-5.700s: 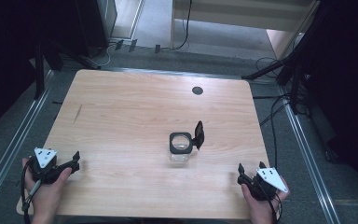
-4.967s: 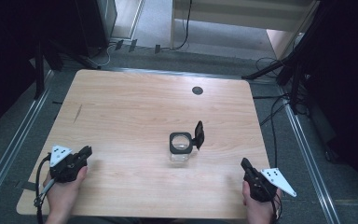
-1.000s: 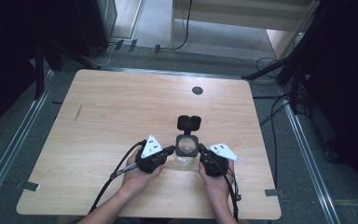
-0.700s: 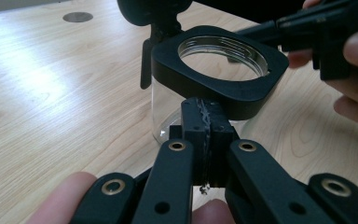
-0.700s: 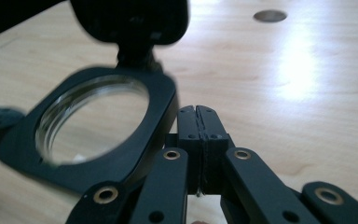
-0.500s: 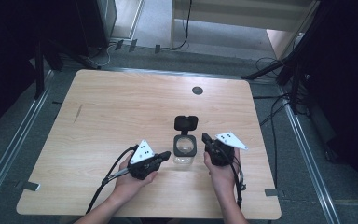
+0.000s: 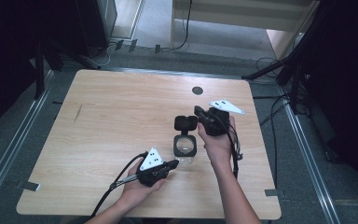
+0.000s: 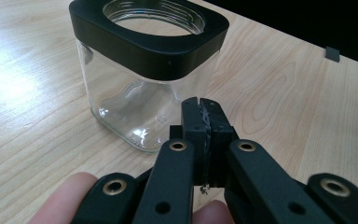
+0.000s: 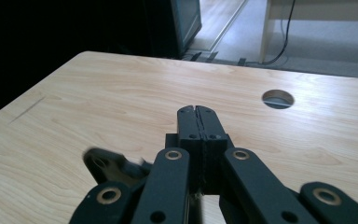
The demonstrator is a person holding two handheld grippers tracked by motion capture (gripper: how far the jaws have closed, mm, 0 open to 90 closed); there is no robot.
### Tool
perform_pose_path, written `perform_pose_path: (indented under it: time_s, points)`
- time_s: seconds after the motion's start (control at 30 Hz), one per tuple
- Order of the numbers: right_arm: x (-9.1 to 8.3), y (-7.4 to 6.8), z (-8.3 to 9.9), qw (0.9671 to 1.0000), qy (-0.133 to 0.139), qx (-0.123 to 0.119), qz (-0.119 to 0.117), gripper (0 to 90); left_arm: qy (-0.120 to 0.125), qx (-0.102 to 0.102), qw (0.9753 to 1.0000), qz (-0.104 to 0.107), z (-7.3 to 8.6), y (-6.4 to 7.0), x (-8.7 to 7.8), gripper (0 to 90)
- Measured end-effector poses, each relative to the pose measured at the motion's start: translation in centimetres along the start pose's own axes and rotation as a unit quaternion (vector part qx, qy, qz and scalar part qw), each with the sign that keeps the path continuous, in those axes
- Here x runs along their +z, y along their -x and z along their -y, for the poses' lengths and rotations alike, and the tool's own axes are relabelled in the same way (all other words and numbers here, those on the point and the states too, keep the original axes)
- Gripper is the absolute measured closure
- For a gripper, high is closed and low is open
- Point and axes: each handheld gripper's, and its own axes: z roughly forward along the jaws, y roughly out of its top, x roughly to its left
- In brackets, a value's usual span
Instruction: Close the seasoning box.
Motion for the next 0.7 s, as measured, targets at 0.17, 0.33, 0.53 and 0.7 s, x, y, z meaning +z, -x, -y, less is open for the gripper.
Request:
perform_pose_path:
  time_s: [0.17, 0.33, 0.53, 0.7]
  points:
    - [0.7, -0.7, -0.5, 0.9998, -0.017, 0.012, -0.006, 90.0, 0.000, 0.002, 1.0000, -0.004, -0.1, 0.1, 0.3, 90.0]
    - [0.3, -1.0, -0.1, 0.9997, -0.022, 0.006, -0.004, 90.0, 0.001, 0.000, 1.0000, -0.005, -0.1, 0.0, 0.6, 90.0]
    - [-1.2, -1.5, 0.7, 0.9997, -0.019, -0.009, -0.011, 90.0, 0.002, -0.001, 1.0000, -0.004, -0.2, 0.0, 0.7, 90.0]
    - [-2.5, -2.2, 2.6, 0.9993, -0.022, -0.021, -0.021, 90.0, 0.002, -0.002, 1.0000, -0.006, -0.2, 0.0, 0.8, 90.0]
